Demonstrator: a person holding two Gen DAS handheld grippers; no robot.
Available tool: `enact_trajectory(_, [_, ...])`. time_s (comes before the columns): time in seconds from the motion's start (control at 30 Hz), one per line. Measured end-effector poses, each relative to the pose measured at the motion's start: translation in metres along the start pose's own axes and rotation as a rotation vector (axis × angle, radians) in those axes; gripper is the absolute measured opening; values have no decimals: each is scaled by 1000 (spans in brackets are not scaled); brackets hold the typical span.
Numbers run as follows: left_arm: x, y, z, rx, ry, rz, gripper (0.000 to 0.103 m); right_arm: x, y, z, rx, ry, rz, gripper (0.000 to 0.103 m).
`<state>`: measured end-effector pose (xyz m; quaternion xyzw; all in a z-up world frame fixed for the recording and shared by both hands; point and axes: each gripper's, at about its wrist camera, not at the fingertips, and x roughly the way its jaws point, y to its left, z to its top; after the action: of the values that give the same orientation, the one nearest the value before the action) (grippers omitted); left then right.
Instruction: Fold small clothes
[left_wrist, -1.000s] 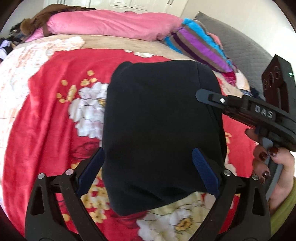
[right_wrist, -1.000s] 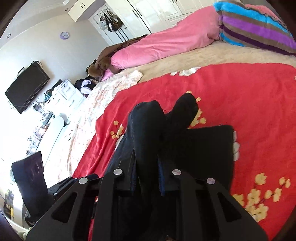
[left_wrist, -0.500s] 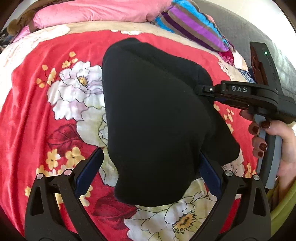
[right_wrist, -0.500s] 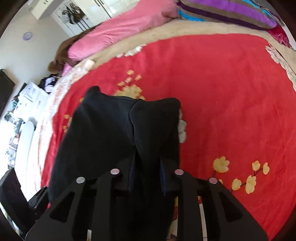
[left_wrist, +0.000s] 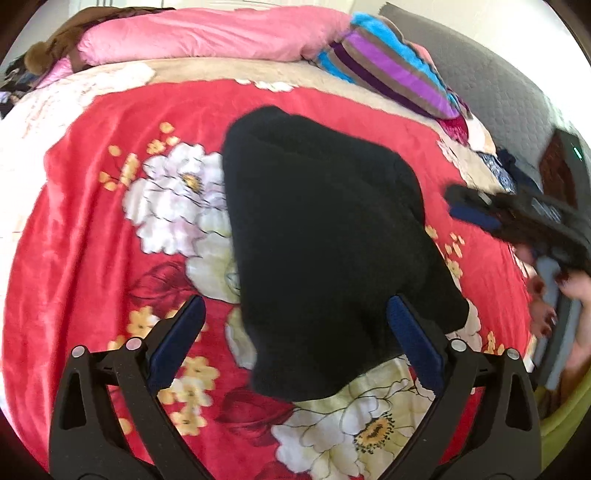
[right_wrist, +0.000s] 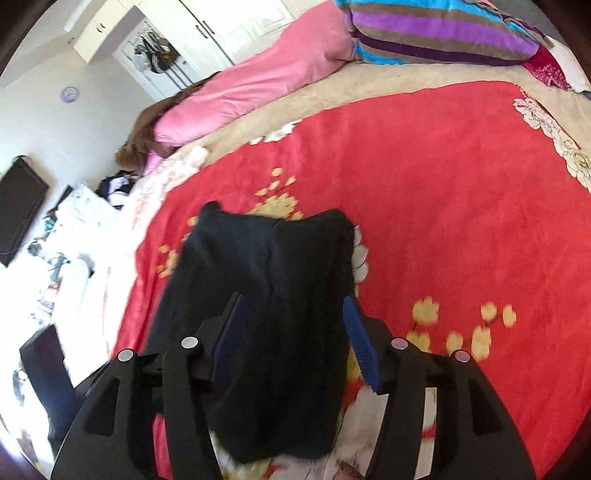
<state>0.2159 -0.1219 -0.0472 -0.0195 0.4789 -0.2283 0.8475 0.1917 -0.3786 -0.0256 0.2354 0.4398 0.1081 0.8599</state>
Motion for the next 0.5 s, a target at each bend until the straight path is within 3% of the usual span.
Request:
enact_trajectory(0.17, [-11, 25, 3, -43, -27, 53, 93, -8, 10, -33, -14, 58, 62, 55])
enact_trajectory(0.4, [-8, 38, 2, -93, -43, 37, 93, 28, 21, -60, -17, 169, 75, 55])
enact_trajectory(0.47, [-2, 37, 2, -93, -36, 23, 93, 35, 24, -61, -49, 179, 51, 40])
enact_trajectory(0.5, [3, 35, 2, -91, -30, 18, 93, 37, 25, -61, -68, 186, 48, 23])
